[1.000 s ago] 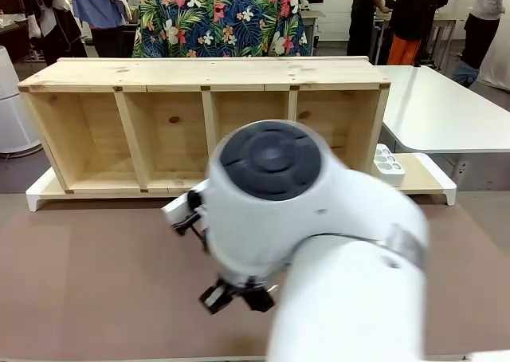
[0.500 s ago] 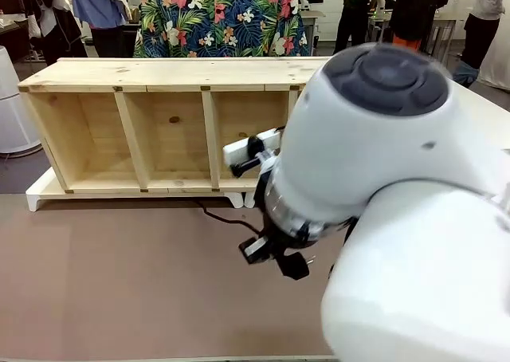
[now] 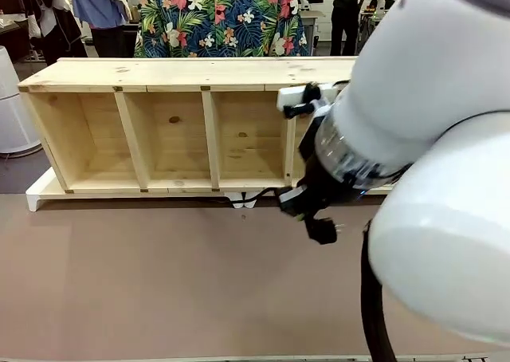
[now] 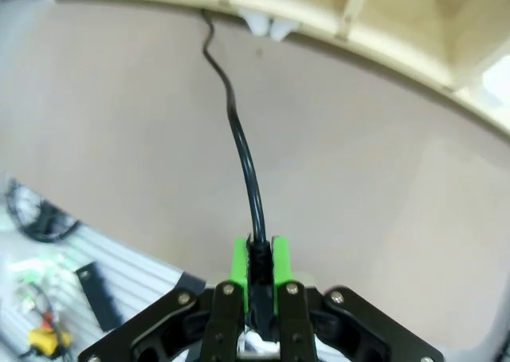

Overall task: Perform cable management.
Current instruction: Pull the grasped Power Cable to the location of the Power Strip.

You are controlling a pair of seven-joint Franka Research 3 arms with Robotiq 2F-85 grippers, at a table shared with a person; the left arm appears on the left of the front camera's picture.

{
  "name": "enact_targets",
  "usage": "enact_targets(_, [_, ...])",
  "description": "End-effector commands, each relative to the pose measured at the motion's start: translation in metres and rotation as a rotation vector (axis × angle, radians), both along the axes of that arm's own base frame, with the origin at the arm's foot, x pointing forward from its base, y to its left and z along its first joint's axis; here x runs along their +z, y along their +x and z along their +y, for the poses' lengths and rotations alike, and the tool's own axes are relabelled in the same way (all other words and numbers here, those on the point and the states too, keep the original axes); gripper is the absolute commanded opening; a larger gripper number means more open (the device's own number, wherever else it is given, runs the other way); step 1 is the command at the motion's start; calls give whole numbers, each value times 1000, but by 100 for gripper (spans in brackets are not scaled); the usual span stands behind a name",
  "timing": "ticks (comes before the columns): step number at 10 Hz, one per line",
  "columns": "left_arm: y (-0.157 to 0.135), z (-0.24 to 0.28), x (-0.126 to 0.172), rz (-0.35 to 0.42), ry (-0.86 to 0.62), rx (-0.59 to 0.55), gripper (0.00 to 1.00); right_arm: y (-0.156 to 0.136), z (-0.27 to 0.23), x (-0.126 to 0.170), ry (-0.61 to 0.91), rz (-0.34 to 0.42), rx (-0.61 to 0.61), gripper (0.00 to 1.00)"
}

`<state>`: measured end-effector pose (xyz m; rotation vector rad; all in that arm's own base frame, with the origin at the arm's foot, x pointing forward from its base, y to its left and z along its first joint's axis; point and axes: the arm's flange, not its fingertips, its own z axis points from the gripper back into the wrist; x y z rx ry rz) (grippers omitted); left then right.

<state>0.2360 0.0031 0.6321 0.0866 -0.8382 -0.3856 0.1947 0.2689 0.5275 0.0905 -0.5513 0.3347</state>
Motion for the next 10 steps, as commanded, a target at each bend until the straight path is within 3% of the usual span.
enact_targets(1, [3,-1,1,-10,-11,12,100,-40,-97,-77,51,-6,-87,15])
enact_targets(6, [3,-1,1,-10,-11,12,100,-38,-139,-70,77,-7,-199,15])
enact_targets(10, [3,-1,1,-10,-11,12,100,-20,-149,-64,85,-40,-199,15])
